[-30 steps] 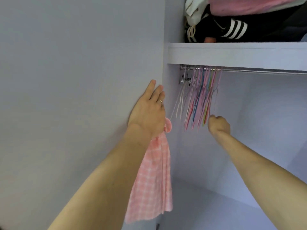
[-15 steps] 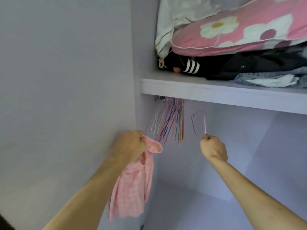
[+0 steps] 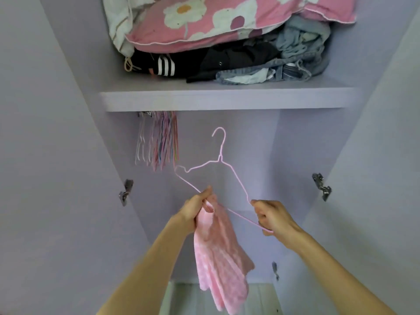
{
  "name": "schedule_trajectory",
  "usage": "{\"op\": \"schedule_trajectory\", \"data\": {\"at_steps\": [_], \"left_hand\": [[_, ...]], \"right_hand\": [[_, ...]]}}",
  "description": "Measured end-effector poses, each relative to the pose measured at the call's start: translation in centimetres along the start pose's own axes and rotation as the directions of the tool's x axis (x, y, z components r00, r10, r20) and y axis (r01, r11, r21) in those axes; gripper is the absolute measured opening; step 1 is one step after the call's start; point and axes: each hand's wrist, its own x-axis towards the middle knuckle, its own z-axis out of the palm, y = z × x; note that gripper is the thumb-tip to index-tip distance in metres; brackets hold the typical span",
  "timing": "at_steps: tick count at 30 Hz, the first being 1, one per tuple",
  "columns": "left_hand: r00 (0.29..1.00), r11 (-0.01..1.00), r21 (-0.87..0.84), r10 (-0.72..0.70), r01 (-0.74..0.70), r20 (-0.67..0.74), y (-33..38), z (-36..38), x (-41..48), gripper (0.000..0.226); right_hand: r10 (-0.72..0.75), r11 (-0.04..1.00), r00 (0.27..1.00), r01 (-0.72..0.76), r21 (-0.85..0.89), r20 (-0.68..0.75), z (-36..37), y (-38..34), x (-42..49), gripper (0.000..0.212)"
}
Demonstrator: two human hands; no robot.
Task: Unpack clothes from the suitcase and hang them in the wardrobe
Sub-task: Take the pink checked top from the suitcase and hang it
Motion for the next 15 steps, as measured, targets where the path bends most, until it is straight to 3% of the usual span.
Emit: {"op": "schedule_trajectory", "data": {"at_steps": [4, 8, 9, 10, 12, 14, 15], "left_hand": [[0.998, 0.997, 0.056, 0.047, -0.045, -0.03, -2.4, 4.5, 0.2, 0.058], [0.99, 0.967, 0.215, 0.121, -0.134, 0.073, -3.1, 7.1, 0.0, 0.038], [0.984, 0.955, 0.251, 0.135, -0.161, 0.117, -3.1, 7.5, 0.1, 0.036], [0.977, 0.944, 0.277, 0.139, -0.181, 0.163, -2.9, 7.6, 0.1, 0.034], [0.955, 0.915, 0.343, 0.118, -0.211, 0.273, -2.9, 8.4, -0.1, 0.03], [0.939, 0.865, 0.436, 0.107, -0.25, 0.325, -2.7, 9.0, -0.2, 0.027], [0.931, 0.827, 0.485, 0.118, -0.285, 0.346, -2.4, 9.2, -0.2, 0.027]], "right_hand": [[0.038, 0.999, 0.997, -0.037, -0.009, 0.062, -3.7, 4.0, -2.5, 0.047], [0.034, 0.99, 0.992, -0.017, -0.143, 0.124, -6.9, 5.4, -3.3, 0.01], [0.04, 0.993, 0.989, -0.022, -0.12, 0.144, -7.4, 5.2, -3.1, 0.013], [0.036, 0.998, 0.989, -0.029, -0.051, 0.142, -7.5, 4.8, -2.7, 0.017], [0.048, 0.966, 0.994, -0.07, 0.25, 0.095, -8.2, 3.9, -1.8, 0.017], [0.102, 0.834, 0.991, -0.131, 0.536, 0.084, -9.1, 2.6, -1.2, 0.021], [0.125, 0.791, 0.989, -0.148, 0.593, 0.081, -9.6, 2.1, -0.9, 0.026]]}}
